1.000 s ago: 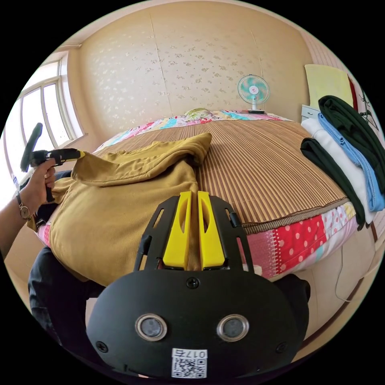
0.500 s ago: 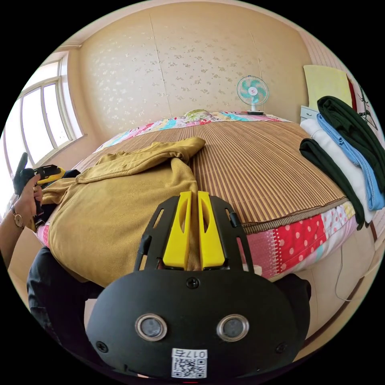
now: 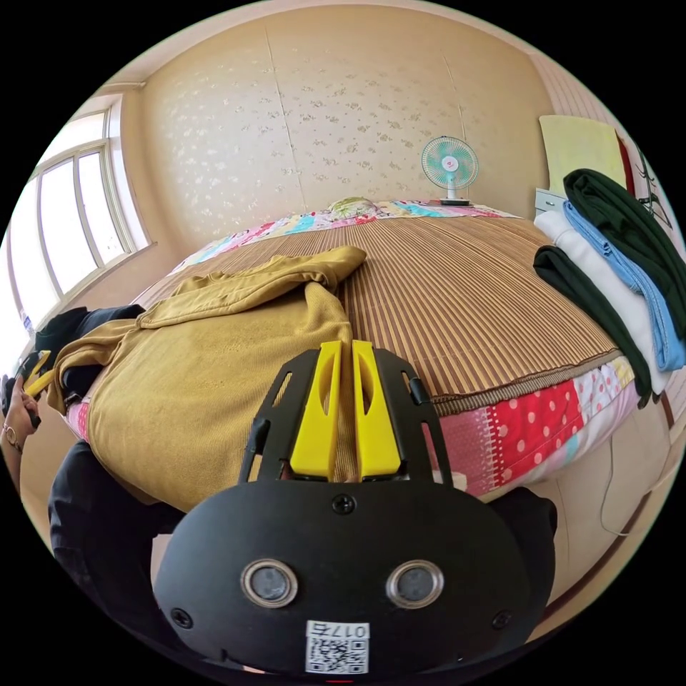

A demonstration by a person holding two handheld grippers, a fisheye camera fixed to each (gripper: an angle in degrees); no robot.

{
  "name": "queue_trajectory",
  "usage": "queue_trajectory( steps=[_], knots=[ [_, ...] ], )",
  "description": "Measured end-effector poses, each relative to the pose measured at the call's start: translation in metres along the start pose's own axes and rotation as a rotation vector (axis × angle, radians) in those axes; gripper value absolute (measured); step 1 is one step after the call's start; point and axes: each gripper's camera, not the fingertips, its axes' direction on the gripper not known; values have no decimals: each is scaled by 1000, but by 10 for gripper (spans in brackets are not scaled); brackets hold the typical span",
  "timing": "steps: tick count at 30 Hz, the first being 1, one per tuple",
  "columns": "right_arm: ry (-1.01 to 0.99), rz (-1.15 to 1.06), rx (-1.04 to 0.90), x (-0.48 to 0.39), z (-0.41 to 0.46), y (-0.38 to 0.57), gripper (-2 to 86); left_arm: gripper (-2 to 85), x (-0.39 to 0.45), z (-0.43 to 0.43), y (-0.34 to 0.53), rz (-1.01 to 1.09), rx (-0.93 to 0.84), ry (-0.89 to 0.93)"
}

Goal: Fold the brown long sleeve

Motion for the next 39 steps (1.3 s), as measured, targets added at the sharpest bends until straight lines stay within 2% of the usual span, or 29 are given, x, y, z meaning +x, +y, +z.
queue_trajectory(
  steps=[3, 7, 13, 15, 18, 23, 28, 31, 34, 37, 39],
  knots=[
    [-5, 3, 4, 4, -1, -2, 30, 125, -43, -36, -37, -131, 76, -51],
    [-6, 4, 6, 8, -3, -6, 31, 143, -108, -53, -61, -313, 67, -96],
    [3, -4, 11, 11, -5, -10, 31, 150, -187, -43, -74, -584, 21, 108],
    [-5, -1, 13, 14, -6, -11, 31, 143, -217, -35, -57, -796, 35, 307],
    [-7, 1, 14, 16, -7, -13, 32, 137, -229, -35, -40, -900, 64, 414],
    [8, -6, 14, 15, -8, -16, 32, 107, -249, -41, -47, -859, 166, 458],
    [-16, 7, 17, 20, -9, -17, 31, 68, -265, -36, -41, -909, 108, 460],
    [-9, 6, 16, 19, -10, -19, 31, 43, -234, -51, -41, -836, 92, 402],
    [3, 3, 15, 17, -10, -20, 30, 36, -168, -75, -56, -642, 151, 397],
    [8, 2, 14, 16, -10, -20, 30, 33, -67, -87, -92, -353, 133, 347],
    [12, 3, 12, 15, -10, -21, 29, 32, 33, -75, -106, -70, 113, 281]
  ],
)
